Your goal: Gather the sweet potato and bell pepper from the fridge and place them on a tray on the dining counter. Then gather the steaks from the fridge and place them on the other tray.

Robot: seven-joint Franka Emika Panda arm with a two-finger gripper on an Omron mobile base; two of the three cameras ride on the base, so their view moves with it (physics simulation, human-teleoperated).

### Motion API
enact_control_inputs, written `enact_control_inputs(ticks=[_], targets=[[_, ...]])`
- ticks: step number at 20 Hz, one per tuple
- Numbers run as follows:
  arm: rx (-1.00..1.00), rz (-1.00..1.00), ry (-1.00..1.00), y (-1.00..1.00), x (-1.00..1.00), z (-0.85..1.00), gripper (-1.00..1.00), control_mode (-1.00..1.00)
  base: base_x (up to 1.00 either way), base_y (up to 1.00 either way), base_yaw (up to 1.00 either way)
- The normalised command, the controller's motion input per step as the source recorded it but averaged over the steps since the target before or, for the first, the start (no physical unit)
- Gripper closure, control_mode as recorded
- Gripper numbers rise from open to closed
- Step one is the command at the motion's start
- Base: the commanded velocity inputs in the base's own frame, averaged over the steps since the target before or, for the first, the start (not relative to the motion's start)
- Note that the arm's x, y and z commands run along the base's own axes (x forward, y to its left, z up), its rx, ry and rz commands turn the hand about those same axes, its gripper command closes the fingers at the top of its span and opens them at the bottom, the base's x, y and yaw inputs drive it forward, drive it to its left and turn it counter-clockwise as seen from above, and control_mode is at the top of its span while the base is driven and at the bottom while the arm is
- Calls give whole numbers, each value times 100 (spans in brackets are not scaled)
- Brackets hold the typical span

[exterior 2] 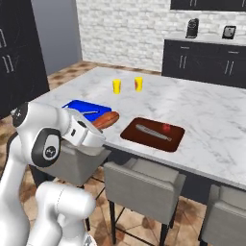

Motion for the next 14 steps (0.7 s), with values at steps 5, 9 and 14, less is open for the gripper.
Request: enact_control_inputs(ticks=[5,9,14], targets=[[0,0,0,0,0,0,100,100,30,-16,-21],[0,0,0,0,0,0,100,100,35,-6,-20],[0,0,0,0,0,0,100,100,34,0,-17]])
